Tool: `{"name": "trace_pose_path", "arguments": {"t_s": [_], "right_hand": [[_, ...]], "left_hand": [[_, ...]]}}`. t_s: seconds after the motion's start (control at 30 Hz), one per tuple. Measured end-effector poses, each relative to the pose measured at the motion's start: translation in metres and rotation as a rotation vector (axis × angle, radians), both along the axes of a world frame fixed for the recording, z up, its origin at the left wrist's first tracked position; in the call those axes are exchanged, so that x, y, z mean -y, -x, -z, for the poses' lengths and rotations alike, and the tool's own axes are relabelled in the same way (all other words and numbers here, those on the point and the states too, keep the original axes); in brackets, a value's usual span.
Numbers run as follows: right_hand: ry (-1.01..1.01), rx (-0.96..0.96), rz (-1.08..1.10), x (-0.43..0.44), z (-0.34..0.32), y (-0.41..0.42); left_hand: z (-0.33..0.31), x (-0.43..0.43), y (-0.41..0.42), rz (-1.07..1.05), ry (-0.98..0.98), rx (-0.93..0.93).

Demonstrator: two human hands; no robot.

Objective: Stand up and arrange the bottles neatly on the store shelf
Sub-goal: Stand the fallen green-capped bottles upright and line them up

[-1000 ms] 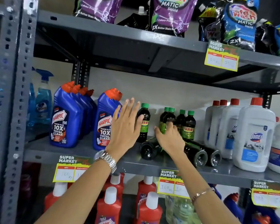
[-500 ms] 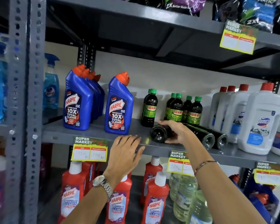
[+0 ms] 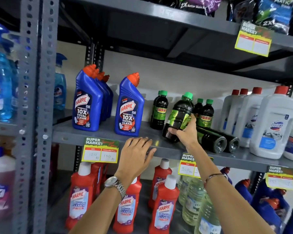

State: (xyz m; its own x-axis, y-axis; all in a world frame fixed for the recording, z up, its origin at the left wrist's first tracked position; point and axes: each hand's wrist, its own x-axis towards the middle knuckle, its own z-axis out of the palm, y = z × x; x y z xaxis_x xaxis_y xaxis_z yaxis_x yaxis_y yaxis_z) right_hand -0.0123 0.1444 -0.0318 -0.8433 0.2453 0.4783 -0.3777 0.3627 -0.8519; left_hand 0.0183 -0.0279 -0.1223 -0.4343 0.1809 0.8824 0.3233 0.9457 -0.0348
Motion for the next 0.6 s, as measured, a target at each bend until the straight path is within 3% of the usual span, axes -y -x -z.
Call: {"name": "trace_pose_path", "arguments": {"t_s": [0.13, 0.27, 0.37, 0.5, 0.6], "right_hand": [[-0.233, -0.052, 0.037, 0.009, 0.006, 0.001], [-0.291, -0.013, 0.024, 0.008, 0.003, 0.001], [-0.219, 0.008, -0.031, 0.005, 0.006, -0.001], [0.067, 0.038, -0.225, -0.003, -0.003, 0.001], [0.052, 0.060, -0.298, -0.006, -0.002, 0.009]], "left_hand": [[-0.001, 0.001, 0.001, 0.015, -0.004, -0.018], [-0.002, 0.002, 0.001, 0.023, -0.001, -0.023], [0.002, 0.002, 0.001, 0.012, 0.003, -0.008], [0.003, -0.001, 0.004, 0.008, 0.005, -0.025], [0.004, -0.001, 0.008, 0.034, 0.049, -0.068]]}}
